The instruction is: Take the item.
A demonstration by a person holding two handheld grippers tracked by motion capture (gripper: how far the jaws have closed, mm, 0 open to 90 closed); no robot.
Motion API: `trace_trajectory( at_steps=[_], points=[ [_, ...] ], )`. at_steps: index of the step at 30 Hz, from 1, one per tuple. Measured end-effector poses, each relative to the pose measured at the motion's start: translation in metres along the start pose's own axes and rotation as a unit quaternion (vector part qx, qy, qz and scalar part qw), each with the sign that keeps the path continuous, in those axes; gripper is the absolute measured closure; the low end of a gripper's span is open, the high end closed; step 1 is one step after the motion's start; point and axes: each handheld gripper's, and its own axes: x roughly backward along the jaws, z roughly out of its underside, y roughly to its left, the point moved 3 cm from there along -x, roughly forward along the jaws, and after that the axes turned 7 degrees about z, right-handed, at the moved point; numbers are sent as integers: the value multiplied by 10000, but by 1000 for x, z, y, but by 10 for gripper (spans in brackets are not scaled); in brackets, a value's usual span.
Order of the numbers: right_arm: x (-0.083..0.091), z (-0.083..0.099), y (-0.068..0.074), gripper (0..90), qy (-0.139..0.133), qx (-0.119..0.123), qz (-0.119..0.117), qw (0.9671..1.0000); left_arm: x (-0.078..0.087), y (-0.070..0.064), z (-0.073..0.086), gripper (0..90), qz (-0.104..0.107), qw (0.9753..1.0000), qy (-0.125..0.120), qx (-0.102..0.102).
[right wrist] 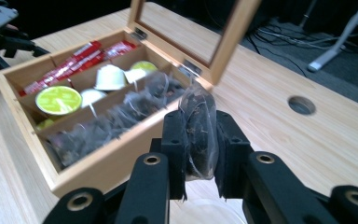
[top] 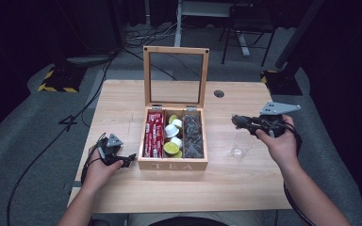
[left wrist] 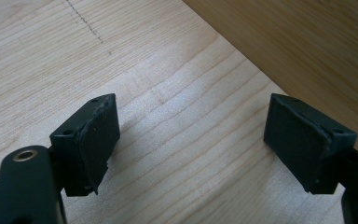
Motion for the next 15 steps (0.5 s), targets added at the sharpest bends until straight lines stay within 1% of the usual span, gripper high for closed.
trace_trajectory(
  at_steps=[4,8,10,15],
  points=[
    [8,9,-8,769,91,-11,156,9998,0,0,0,186,-2,10000,-5,23],
    [15,18,-15,768,129,-92,261,9995,-1,-1,0,183,-5,10000,-16,51],
    [17,22,-18,768,146,-108,297,9994,-1,-1,0,183,-3,10000,-5,52],
    [20,34,-23,768,114,-282,309,9991,-1,-1,0,182,-17,10000,3,54]
  ],
)
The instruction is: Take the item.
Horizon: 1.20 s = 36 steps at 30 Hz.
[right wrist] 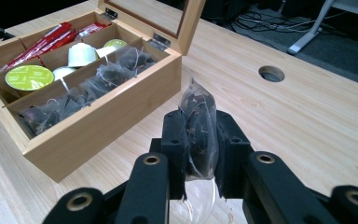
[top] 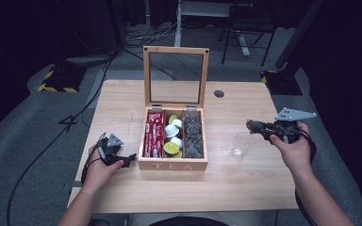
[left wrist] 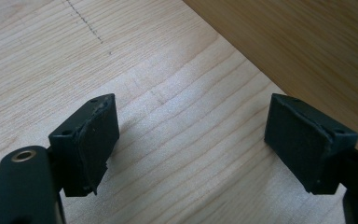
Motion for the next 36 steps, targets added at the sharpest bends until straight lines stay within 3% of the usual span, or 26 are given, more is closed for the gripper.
trace_trajectory(
  at_steps=[7,23,25,27,36],
  points=[
    [-3,12,-2,767,-1,-114,-30,9999,0,0,0,181,-8,10000,-12,4],
    [-22,30,9,763,359,59,-107,9993,0,0,0,181,-11,10000,-16,11],
    [-23,31,10,697,375,26,-133,9992,0,0,0,181,-14,10000,-10,7],
    [-26,32,11,567,382,-66,-168,9991,0,0,0,181,-14,10000,-9,5],
    [-28,33,10,496,323,-199,-206,9991,0,0,0,181,-12,10000,-12,8]
  ],
)
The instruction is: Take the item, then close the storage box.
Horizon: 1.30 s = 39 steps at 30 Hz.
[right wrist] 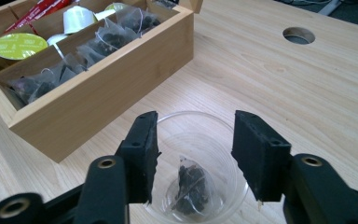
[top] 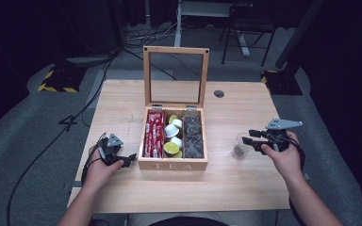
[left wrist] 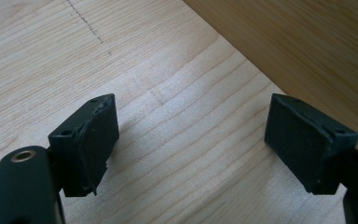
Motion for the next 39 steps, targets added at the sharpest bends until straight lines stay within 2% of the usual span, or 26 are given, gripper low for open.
trace_trajectory(
  at_steps=[7,16,20,22,27,39],
  points=[
    [1,-16,2,414,-160,8,41,9999,1,0,0,181,8,10000,16,-16],
    [-1,-51,2,350,-372,14,58,9993,2,1,1,182,14,10000,17,-22],
    [-5,-67,2,301,-381,40,-26,9993,2,0,2,181,18,10000,14,10],
    [-8,-75,1,282,-344,123,-51,9993,2,0,2,181,9,10000,20,10],
    [-17,-95,4,254,-459,287,-35,9985,3,0,3,181,-2,10000,18,11],
    [-42,-139,1,212,-599,296,-50,9978,8,-1,8,182,1,10000,9,16]
  ],
)
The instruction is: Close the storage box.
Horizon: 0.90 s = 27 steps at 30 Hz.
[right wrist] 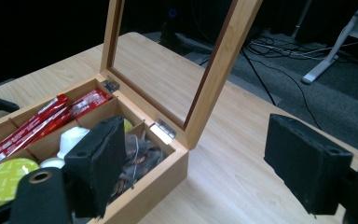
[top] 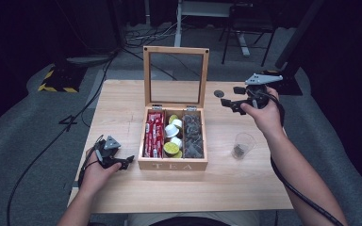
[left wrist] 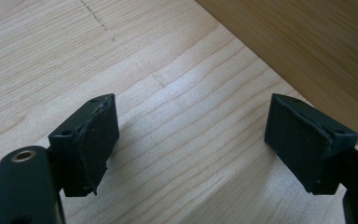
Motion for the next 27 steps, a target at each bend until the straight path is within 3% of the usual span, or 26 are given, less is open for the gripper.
trace_trajectory(
  at_steps=[4,7,15,19,27],
  points=[
    [-13,-12,-6,283,56,98,-19,9999,2,0,2,181,-8,10000,9,12],
    [-26,-23,-12,336,-41,-18,-147,9999,3,-1,4,181,-29,10000,-15,17],
    [-55,-37,-16,400,-63,103,-103,9999,4,-1,4,181,-52,10000,-6,30],
    [-74,-43,-20,403,-74,-91,65,9999,5,-2,5,182,-64,10000,-3,34],
    [-106,-47,-29,436,-89,-327,8,9994,8,-4,9,182,-40,10000,-23,37]
  ],
)
